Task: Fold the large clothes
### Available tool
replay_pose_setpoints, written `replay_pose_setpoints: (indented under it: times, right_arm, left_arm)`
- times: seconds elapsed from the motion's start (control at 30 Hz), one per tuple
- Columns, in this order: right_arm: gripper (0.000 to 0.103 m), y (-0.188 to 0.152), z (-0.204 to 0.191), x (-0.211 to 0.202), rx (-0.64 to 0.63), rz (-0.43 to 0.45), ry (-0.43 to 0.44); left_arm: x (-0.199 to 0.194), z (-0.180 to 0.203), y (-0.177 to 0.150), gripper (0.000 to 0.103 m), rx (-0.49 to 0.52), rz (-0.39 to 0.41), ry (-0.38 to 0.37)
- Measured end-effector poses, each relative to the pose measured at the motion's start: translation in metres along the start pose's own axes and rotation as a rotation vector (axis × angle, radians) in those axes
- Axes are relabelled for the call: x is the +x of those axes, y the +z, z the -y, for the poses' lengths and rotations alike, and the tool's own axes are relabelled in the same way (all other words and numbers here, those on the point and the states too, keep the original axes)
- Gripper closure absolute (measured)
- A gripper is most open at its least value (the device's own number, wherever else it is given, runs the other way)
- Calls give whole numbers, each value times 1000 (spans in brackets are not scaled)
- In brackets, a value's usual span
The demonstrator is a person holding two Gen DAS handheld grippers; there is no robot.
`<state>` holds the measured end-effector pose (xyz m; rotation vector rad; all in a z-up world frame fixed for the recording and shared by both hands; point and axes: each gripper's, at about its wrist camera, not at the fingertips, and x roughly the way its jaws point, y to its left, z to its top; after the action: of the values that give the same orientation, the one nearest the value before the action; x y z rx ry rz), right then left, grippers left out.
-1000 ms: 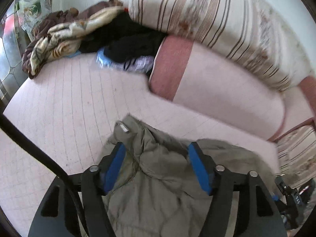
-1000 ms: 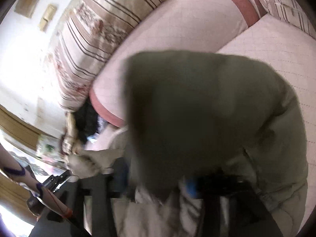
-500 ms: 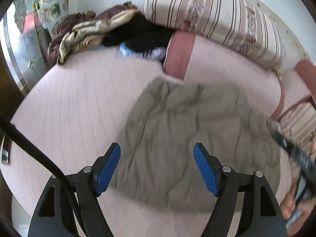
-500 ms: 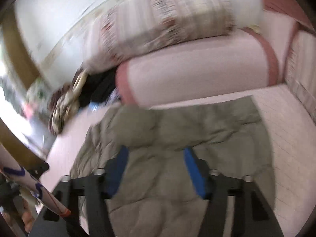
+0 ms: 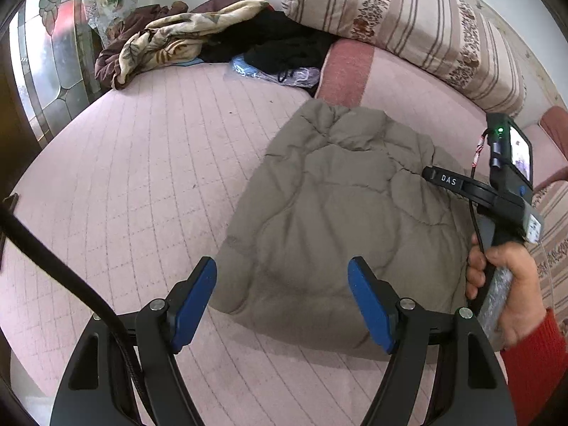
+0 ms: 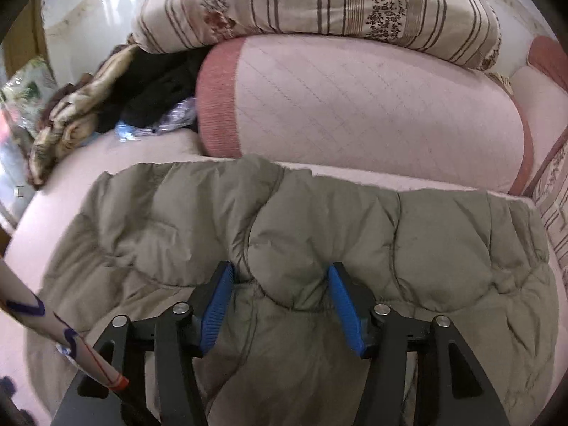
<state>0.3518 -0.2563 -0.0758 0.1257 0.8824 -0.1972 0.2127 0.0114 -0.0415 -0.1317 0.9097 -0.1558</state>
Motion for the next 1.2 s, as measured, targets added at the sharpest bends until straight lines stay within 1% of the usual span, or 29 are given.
replay_pose_setpoints:
  times: [0.07,0.17,0.3,0.37,0.4,0.43,0.47,0.53,0.57,0.6,0.67,0.7,0.77,0.8,0.83,0.9,0.97,1.07,1.13,1.2]
  right_arm:
    - [33,4,5,15,12,-7,-7]
    - [26,2,14,27,50,-1,-1]
    - [24,-2,11,24,49,15,-2]
    - [24,1,13,18,56,-10,0]
    - [25,5,15,10,69,-15,18]
    - [25,6,20,-1,90,-2,47]
    - [25,7,26,-10,104,12,59]
    - [25,7,39,-21,108,30,52]
    - [25,6,49,-21,100,24,27]
    - [25,4,63,-18,98,5,-21]
    - [25,-2,96,-9,128,-38,-90]
    - [26,-6,119,-6,168,-51,-114]
    - [28,-16,161,-9,264,-57,-117]
    - [32,-21,179,-14,302,-55,-140]
    - [42,-28,198,-16,331,-63,-155]
    - [42,-37,215,-19,348,-90,-201]
    - [42,-39,220,-31,335,-85,-215]
    - [41,-38,209,-62,311,-27,-213]
    - [39,-38,198,-83,296,18,-154]
    - [35,-46,190,-101,286,45,-118]
  left_arm:
    - [7,-3,2,28,-18,-11,-11]
    - [12,-4,2,28,-36,-24,-19]
    - [12,0,0,28,-40,-21,-10]
    - [10,3,0,28,-24,-25,4]
    - [8,4,0,28,-17,-27,9]
    - [4,5,0,28,-13,-24,12]
    - [2,4,0,28,-10,-19,16]
    - [-3,5,-1,28,-3,-13,31]
    - [-5,5,-2,28,-4,-13,33]
    - [-7,5,-3,28,-6,-13,35]
    - [-11,6,-6,28,-4,-13,43]
    - [-13,6,-7,28,1,-12,49]
    - [-17,5,-8,28,14,-6,70]
    - [-18,5,-9,28,21,-4,81]
    - [-18,5,-9,28,28,-3,93]
    - [-18,4,-9,28,33,-6,116]
    - [-19,4,-10,28,31,-13,123]
    - [-22,6,-11,28,29,-21,127]
    - [-22,9,-7,28,37,-24,126]
    - [-20,13,0,28,50,-27,137]
